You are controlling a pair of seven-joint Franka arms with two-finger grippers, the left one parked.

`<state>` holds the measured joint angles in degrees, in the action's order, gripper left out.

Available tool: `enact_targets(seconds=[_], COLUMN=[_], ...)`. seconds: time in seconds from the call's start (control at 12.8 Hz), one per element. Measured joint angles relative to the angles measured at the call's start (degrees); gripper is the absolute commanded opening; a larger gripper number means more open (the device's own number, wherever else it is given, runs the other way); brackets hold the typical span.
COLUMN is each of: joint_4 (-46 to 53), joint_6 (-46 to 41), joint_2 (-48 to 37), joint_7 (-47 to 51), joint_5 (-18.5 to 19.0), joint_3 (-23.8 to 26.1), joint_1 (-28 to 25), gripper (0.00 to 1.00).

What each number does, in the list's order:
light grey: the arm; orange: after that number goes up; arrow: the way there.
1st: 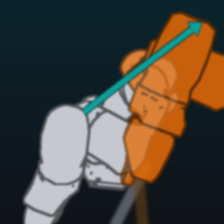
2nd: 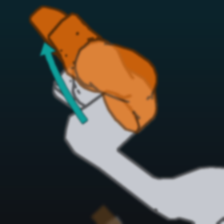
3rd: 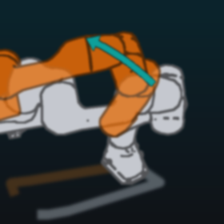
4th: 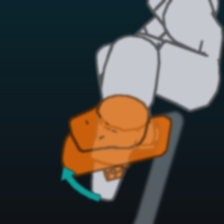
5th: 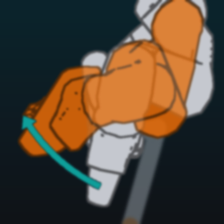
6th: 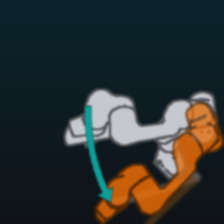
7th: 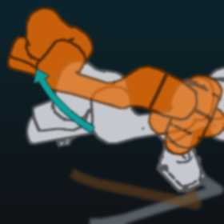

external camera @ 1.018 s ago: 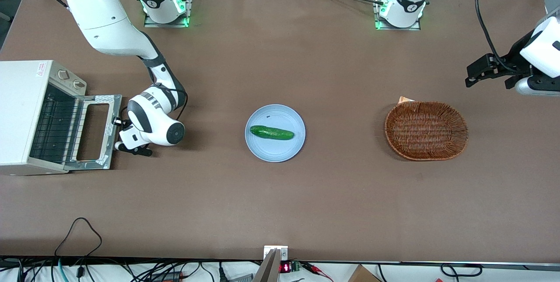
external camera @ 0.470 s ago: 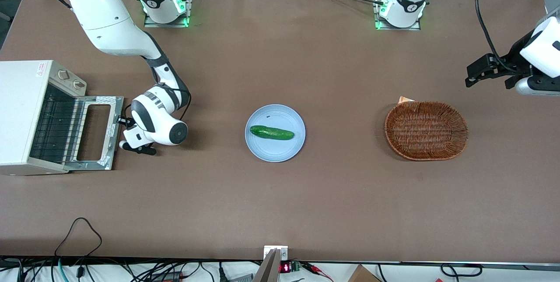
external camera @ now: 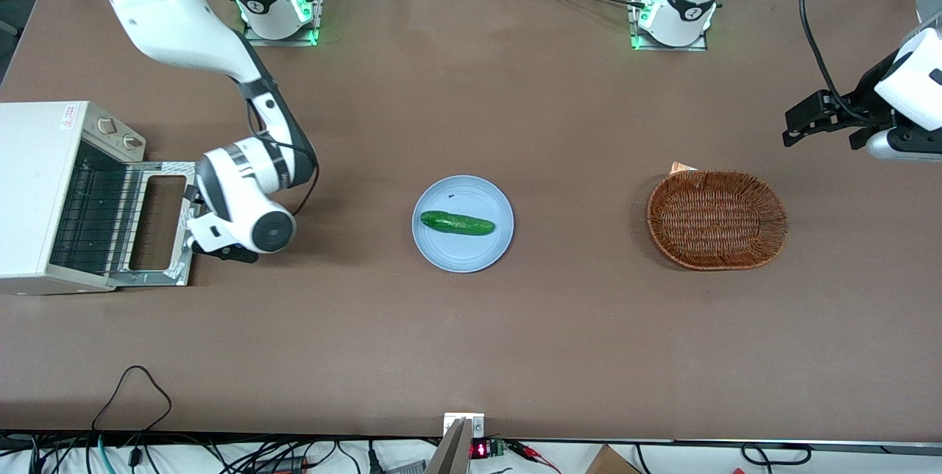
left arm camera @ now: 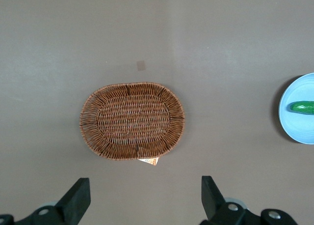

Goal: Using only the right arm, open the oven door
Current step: 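Release the handle and lift the right gripper away from the door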

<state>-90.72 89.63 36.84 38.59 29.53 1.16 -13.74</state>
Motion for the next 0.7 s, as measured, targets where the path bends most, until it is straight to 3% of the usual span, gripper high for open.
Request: enact_targets(seconds=[0.23, 0.47, 0.7], joint_4=[4.1, 5.8, 6.1], joint_6=[-3.4, -4.3, -6.3], joint_2=[-4.7, -10.3, -16.9], joint_7=[-5.9, -14.8, -24.3], joint_5=[-10.0, -19.3, -26.2], joint_3=[-0.8, -1.2, -1.3], joint_1=[1.6, 7.4, 13.5], gripper=[1.0, 1.0, 1.0])
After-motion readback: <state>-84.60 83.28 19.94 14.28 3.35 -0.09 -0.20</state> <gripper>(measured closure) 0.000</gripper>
